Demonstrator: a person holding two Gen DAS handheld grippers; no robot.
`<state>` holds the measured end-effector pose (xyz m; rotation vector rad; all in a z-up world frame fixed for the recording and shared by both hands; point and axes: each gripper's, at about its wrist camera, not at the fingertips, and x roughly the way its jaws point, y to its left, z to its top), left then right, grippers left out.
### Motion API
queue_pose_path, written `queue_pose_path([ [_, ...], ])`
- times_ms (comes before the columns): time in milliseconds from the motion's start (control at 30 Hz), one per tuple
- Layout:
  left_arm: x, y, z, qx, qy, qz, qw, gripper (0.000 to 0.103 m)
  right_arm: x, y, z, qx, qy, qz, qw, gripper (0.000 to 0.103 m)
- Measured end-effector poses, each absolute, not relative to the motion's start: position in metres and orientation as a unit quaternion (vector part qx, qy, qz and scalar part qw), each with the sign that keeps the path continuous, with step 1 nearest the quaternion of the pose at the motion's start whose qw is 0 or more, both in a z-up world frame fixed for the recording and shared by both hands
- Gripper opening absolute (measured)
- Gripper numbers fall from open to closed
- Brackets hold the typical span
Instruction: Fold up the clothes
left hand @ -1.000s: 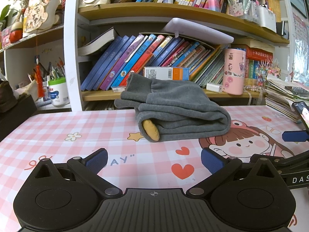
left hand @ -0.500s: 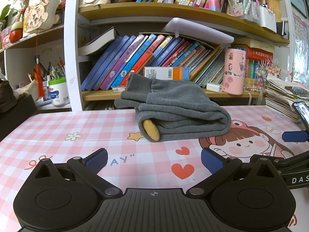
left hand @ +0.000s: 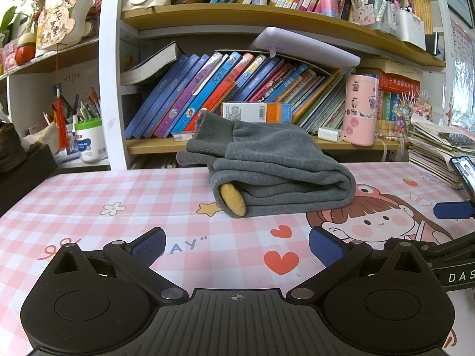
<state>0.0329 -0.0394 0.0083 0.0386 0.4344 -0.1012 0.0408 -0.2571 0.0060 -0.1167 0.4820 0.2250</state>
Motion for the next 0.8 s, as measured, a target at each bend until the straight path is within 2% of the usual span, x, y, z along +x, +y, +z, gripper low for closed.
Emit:
queue_pose_path([
  [800,0.0332,-0.0395,0.0079,0.017,0.217,-0.047,0.975,0.103,0.0415,-0.2564,0.0047,-0.058,0.24,0.111,0.963,0.103],
])
